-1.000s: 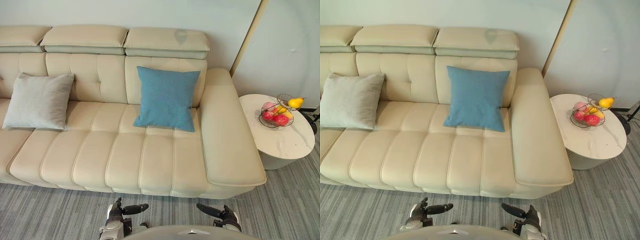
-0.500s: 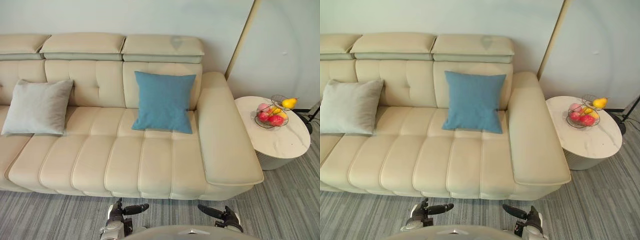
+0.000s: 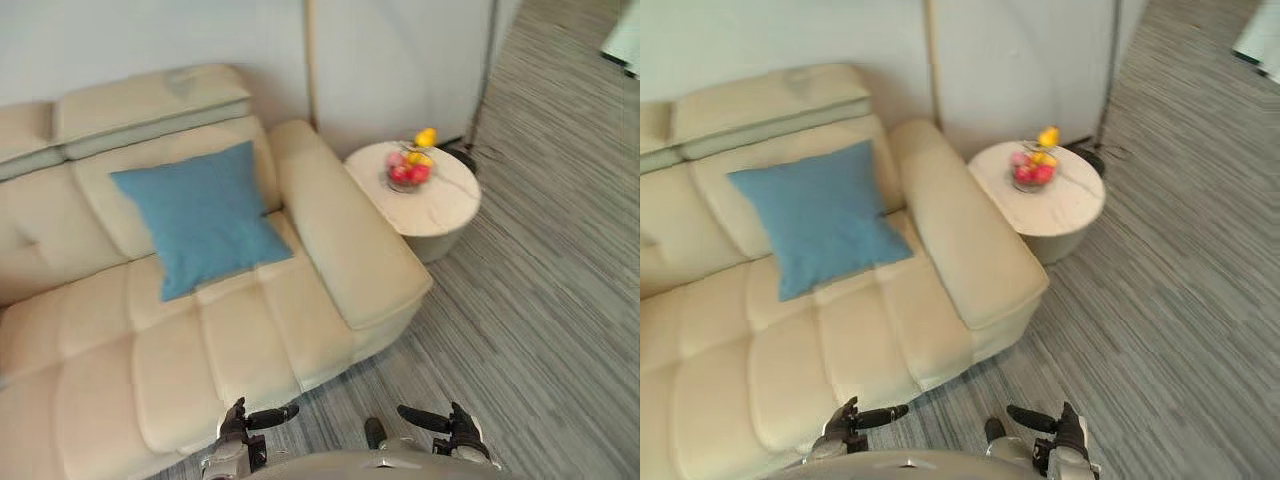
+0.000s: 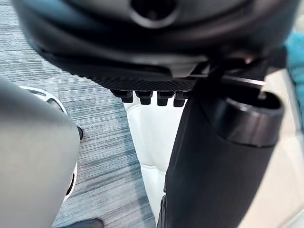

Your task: Pick up cushions and gather them together orderly.

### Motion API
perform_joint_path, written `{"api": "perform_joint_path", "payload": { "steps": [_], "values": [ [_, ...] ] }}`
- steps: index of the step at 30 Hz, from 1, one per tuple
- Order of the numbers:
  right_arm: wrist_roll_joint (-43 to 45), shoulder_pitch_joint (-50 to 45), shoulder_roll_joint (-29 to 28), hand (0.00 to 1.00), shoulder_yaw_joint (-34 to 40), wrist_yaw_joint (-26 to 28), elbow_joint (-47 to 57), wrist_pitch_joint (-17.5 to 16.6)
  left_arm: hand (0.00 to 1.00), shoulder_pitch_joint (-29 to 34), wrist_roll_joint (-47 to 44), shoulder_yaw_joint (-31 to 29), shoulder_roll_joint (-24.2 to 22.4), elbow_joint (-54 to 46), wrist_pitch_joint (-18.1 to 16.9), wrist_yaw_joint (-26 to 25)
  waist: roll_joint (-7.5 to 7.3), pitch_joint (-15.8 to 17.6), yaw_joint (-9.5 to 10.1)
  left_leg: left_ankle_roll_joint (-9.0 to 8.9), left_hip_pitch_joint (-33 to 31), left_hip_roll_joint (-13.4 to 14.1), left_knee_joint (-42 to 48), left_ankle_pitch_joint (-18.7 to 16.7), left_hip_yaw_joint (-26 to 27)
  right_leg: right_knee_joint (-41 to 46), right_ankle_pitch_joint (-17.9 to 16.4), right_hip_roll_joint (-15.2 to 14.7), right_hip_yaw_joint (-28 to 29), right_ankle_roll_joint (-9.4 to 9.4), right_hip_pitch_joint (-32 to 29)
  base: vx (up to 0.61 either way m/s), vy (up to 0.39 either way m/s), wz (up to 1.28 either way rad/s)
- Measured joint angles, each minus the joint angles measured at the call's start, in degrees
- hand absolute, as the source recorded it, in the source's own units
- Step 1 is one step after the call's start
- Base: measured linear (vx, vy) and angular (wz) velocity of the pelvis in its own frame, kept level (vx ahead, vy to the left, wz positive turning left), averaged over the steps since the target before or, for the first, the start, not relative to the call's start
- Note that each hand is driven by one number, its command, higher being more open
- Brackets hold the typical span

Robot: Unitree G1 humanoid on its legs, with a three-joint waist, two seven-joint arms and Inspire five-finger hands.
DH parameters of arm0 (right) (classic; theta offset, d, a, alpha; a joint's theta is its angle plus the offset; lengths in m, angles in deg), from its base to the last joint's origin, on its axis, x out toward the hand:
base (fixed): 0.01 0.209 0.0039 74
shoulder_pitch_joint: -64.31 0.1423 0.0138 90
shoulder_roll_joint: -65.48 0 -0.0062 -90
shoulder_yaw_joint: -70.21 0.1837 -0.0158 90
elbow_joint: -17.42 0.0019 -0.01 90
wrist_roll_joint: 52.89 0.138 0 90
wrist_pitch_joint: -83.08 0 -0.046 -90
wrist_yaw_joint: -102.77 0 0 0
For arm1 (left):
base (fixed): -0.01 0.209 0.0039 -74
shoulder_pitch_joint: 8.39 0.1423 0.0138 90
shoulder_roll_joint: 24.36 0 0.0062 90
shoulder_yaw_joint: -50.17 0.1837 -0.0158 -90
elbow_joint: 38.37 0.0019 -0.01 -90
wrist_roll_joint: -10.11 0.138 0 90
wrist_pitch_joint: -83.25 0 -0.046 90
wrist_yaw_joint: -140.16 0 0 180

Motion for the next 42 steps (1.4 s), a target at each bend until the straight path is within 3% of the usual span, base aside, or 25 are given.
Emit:
{"api": "perform_joint_path", "payload": {
  "steps": [1, 2, 3, 4, 5, 6, 8, 11, 13, 15, 16, 21, 24, 27, 28, 29, 31, 32, 33, 35, 36, 38, 40, 41, 42],
  "values": [
    [-0.05, 0.64, -0.19, 1.0, -0.47, 0.0, 0.02, -0.02, 1.0, -0.18, 0.01, 0.02, 0.22, -0.11, 0.0, 0.02, -0.07, 0.42, 0.07, -0.36, -0.09, 0.44, -0.03, -0.25, 1.77, -0.4, 0.43, 0.12, -2.53, -1.62, -1.01, -0.1, -0.065, -1.32],
    [-0.11, 2.08, -0.45, 1.0, -0.53, 0.09, 0.07, -0.04, 1.0, -1.15, 0.0, 0.27, 0.33, -0.18, 0.14, 0.02, -0.18, 1.51, -0.68, -0.83, -0.12, 1.61, -0.15, -0.53, 4.9, 1.45, -2.06, -2.45, -14.35, -5.7, -3.69, -0.08, -0.044, -1.36],
    [-0.11, 2.68, -0.61, 1.0, -0.88, 0.05, 0.04, -0.05, 1.0, -1.62, 0.01, 0.86, 0.52, -0.23, 0.17, 0.04, -0.01, 1.85, -0.55, -1.1, 0.15, 2.1, -0.17, -0.67, 7.15, 4.99, -3.53, -6.17, -27.75, -7.45, -6.48, -0.03, -0.021, -1.31],
    [-0.11, 2.66, -0.64, 1.0, -1.45, 0.05, 0.05, -0.15, 1.0, -1.57, 0.0, 1.28, 0.86, -0.21, 0.19, 0.1, -0.44, 1.79, -0.58, -1.11, 0.43, 1.95, -0.16, -0.67, 7.57, 6.23, -3.76, -8.15, -33.33, -7.81, -6.94, 0.08, -0.006, -1.25],
    [-0.15, 2.45, -0.32, 1.0, -2.14, 0.1, 0.04, -0.27, 1.0, -1.48, 0.0, 1.37, 1.0, -0.21, 0.18, 0.04, -0.44, 1.83, -0.66, -1.16, 1.38, 1.87, -0.1, -0.7, 9.26, 8.57, -3.75, -11.83, -43.75, -7.93, -6.73, 0.16, -0.055, -1.22],
    [-0.18, 2.59, -0.01, 1.0, -2.11, 0.05, 0.08, -0.55, 1.0, -1.32, -0.01, 1.34, 0.98, -0.21, 0.18, -0.15, 0.1, 1.94, -0.91, -1.51, 2.5, 2.79, -0.01, -0.49, 10.51, 9.97, -4.24, -12.38, -50.03, -8.13, -6.26, 0.22, -0.115, -1.15],
    [-0.21, 2.98, 1.6, 1.0, -2.06, -0.1, -0.18, -1.03, 1.0, -1.79, -0.01, 2.45, 0.75, -0.12, 0.19, -0.23, 1.43, 2.74, -1.54, -3.23, 3.63, 3.86, -0.15, 0.84, 10.72, 10.57, -5.32, -10.08, -47.7, -8.63, -6.52, 0.15, -0.143, -0.81],
    [-0.06, 3.26, 2.58, 1.0, -1.95, -0.18, -0.69, -0.94, 1.0, -1.76, 0.02, 5.11, 0.71, 0.41, 0.17, -0.06, 1.83, 3.0, -1.95, -3.62, 4.45, 4.02, 2.46, 4.27, 10.8, 11.1, -6.56, -8.54, -44.16, -8.88, -6.97, 0.14, -0.212, -0.8],
    [-0.12, 3.15, 3.03, 1.0, -2.02, -0.23, -1.11, -0.95, 1.0, -1.62, 0.34, 5.12, 0.7, 0.51, 0.33, 0.17, 1.89, 3.25, -2.81, -1.14, 1.16, 9.52, 19.13, 6.06, 7.81, 10.27, -8.09, -6.42, -40.14, -9.1, -4.45, 0.11, -0.236, -0.85],
    [-0.04, 2.84, 2.64, 1.0, -2.12, -0.49, -0.81, -0.84, 1.0, -1.55, 0.38, 4.48, 0.76, 0.48, 0.13, 0.16, 2.16, 4.3, -2.57, 0.67, -2.06, 11.02, 31.73, 0.0, 2.22, 9.96, -9.38, -3.98, -36.75, -10.68, -1.23, 0.11, -0.154, -1.09],
    [-0.01, 2.38, 2.51, 1.0, -2.17, -0.75, -0.18, -0.85, 1.0, -1.1, 0.33, 4.44, 0.95, 0.08, -0.14, 0.09, 2.32, 4.69, -2.43, -0.59, -7.01, 8.12, 38.02, -4.77, -5.02, 9.79, -9.9, -2.07, -33.61, -11.58, 0.86, 0.11, -0.086, -1.07],
    [0.03, 1.47, 1.83, 1.0, -2.01, -1.19, -0.22, -0.56, 1.0, -0.53, -0.79, 2.41, -0.16, -3.89, -1.08, -0.41, 1.8, 5.39, 0.17, 0.2, -18.84, -0.08, 30.51, -7.74, -15.23, 7.4, -10.03, 1.01, -24.26, -11.67, 5.94, 0.07, -0.007, -1.2],
    [0.02, 1.31, 1.27, 1.0, -2.2, -1.57, -0.15, -0.38, 1.0, -0.56, -1.87, 2.19, -0.42, -4.75, -1.4, -0.37, 1.75, 5.36, 0.78, -0.18, -23.28, -2.69, 17.04, -5.94, -22.93, 7.24, -10.35, 2.51, -18.76, -12.05, 7.09, 0.12, 0.037, -1.2],
    [0.02, 1.39, 1.23, 1.0, -2.26, -1.82, -0.17, 0.01, 1.0, -0.45, -1.9, -0.75, -1.54, -5.42, -1.37, -0.31, 1.91, 5.25, 1.47, -1.72, -24.48, -3.91, 11.26, -3.69, -30.04, 8.3, -11.62, 4.76, -13.22, -11.53, 7.23, 0.21, 0.096, -1.17],
    [0.01, 1.38, 1.08, 1.0, -2.24, -1.83, -0.18, 0.21, 1.0, -0.24, -2.57, -2.33, -2.24, -5.89, -1.34, -0.37, 2.08, 4.93, 2.58, -0.84, -24.19, -4.36, 9.73, -2.81, -35.23, 10.28, -13.34, 6.42, -9.4, -11.43, 7.21, 0.27, 0.149, -1.42],
    [0.0, 1.38, 1.08, 1.0, -2.24, -1.81, -0.19, 0.32, 1.0, -0.15, -2.82, -2.42, -2.29, -6.18, -1.28, -0.36, 2.59, 4.53, 2.8, -0.4, -23.96, -4.63, 9.78, -2.42, -36.63, 11.48, -14.53, 7.14, -7.81, -11.39, 7.29, 0.46, 0.255, -1.48],
    [-0.04, 0.94, 0.61, 1.0, -2.31, -1.72, -0.09, 0.47, 1.0, 0.44, -2.9, -4.02, -2.26, -6.33, -1.17, -0.24, 1.4, 3.54, 3.14, 0.63, -21.77, -6.1, 11.3, 0.28, -36.76, 15.69, -18.38, 7.59, -3.2, -10.56, 6.94, 0.36, 0.22, -1.17],
    [-0.1, 0.22, 0.28, 1.0, -2.34, -1.6, 0.28, 0.47, 1.0, 1.15, -2.92, -4.27, -2.19, -6.41, -1.11, -0.45, 0.92, 2.58, 3.21, 0.1, -20.84, -5.79, 12.32, 1.31, -34.1, 17.83, -20.88, 6.98, -2.15, -10.14, 6.96, 0.37, 0.237, -1.49],
    [-0.14, -0.71, -0.04, 1.0, -3.91, -1.49, 0.79, 0.51, 1.0, 1.92, -2.83, -4.33, -1.71, -6.36, -1.13, -0.5, -0.23, 0.71, 3.25, 0.95, -19.65, -6.22, 13.6, -0.69, -29.21, 20.31, -23.36, 3.81, -3.69, -7.72, 5.62, 0.45, 0.271, -1.38],
    [-0.22, -0.55, -0.17, 1.0, -5.63, -1.06, 1.14, 0.47, 1.0, 1.78, -2.87, -4.33, -1.46, -6.02, -0.81, -0.95, -1.02, 0.06, 3.45, 2.27, -17.71, -5.84, 14.1, -1.58, -24.25, 22.7, -23.48, 1.37, -8.24, -5.79, 4.48, 0.28, 0.142, -1.55],
    [-0.26, 0.21, -0.74, 1.0, -5.9, -0.37, 1.11, 0.46, 1.0, 1.75, -2.9, -3.52, -1.37, -5.11, -0.44, -1.08, -0.34, -0.34, 3.72, 2.86, -14.6, -5.4, 13.19, -1.93, -21.55, 22.87, -23.44, -2.39, -17.62, -3.68, 4.21, 0.3, 0.144, -1.74],
    [-0.49, 0.54, -0.92, 1.0, -6.05, 0.04, 0.82, 0.34, 1.0, 1.55, -2.89, -1.02, -1.13, -3.37, -0.35, -1.14, 1.23, -1.35, 3.75, 3.19, -11.92, -4.82, 11.74, -2.13, -20.94, 18.94, -23.29, -7.71, -30.1, -3.53, 4.37, 0.31, 0.139, -1.56],
    [-1.31, 1.89, -0.65, 1.0, -6.68, 0.08, -0.63, 0.13, 1.0, 0.4, -2.99, 3.76, 0.65, -0.77, 0.0, -1.01, 2.91, -1.95, 3.24, 3.31, -10.08, -3.56, 12.1, -2.07, -19.42, 10.27, -15.6, -10.08, -42.11, -2.84, 6.43, 0.33, 0.025, -1.18],
    [-1.33, 2.06, -0.27, 1.0, -6.66, -0.01, -1.56, 0.14, 1.0, -0.16, -3.09, 5.15, 0.84, -0.05, 0.1, -0.95, 3.12, -1.97, 3.28, 3.59, -10.54, -3.46, 14.71, -1.51, -19.26, 9.4, -14.35, -9.81, -43.26, -3.48, 7.45, 0.32, -0.039, -0.69],
    [-1.35, 2.34, 0.01, 1.0, -6.65, -0.15, -2.87, 0.34, 1.0, -0.37, -3.11, 5.92, 0.93, 0.11, 0.05, -0.51, 1.71, -1.12, 3.43, 3.83, -13.04, -4.14, 19.58, -2.2, -19.62, 8.89, -14.15, -10.83, -43.07, -3.83, 8.75, 0.19, -0.048, -0.47]
  ]
}}
